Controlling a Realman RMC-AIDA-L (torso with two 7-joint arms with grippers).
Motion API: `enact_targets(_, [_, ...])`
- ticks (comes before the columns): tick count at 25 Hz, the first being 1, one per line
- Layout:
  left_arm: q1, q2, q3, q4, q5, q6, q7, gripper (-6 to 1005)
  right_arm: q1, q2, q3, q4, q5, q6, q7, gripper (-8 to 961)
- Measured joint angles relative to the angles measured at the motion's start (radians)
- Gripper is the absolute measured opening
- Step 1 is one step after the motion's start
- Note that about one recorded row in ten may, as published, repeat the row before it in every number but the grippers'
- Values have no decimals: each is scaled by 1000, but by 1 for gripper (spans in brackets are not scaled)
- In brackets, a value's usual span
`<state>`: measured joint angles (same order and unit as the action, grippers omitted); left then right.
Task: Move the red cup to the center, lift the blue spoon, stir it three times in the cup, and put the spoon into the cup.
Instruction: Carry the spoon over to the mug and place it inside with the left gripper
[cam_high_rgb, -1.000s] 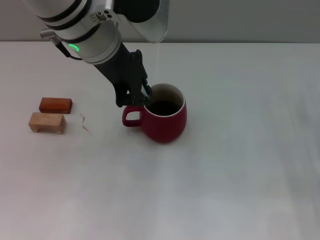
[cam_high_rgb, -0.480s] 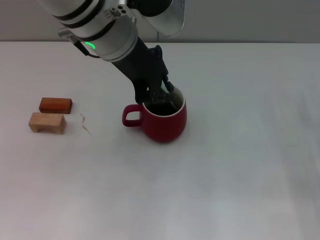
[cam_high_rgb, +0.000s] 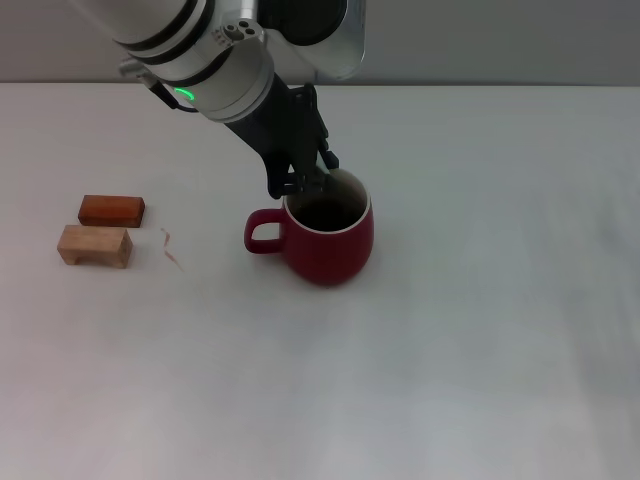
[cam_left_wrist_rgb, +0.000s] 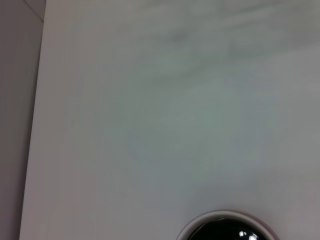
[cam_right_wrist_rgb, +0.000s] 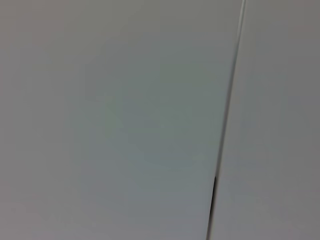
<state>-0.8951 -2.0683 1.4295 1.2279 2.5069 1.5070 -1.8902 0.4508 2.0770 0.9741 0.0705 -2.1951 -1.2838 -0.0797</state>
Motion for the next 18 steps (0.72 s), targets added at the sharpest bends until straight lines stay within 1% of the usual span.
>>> enact_targets(10, [39, 5, -13, 25, 69, 34, -4, 178, -1, 0, 0, 0, 0, 0, 0, 731])
enact_targets(13, [45, 5, -29, 45, 73, 80, -4, 178, 0, 0, 0, 0, 0, 3, 0, 732])
enact_targets(16, [45, 5, -31, 49, 73, 90, -4, 178, 2, 0, 0, 0, 0, 5, 0, 731])
enact_targets(18, [44, 3, -38, 64, 65, 127, -4, 178, 4, 0, 0, 0, 0, 6, 0, 731])
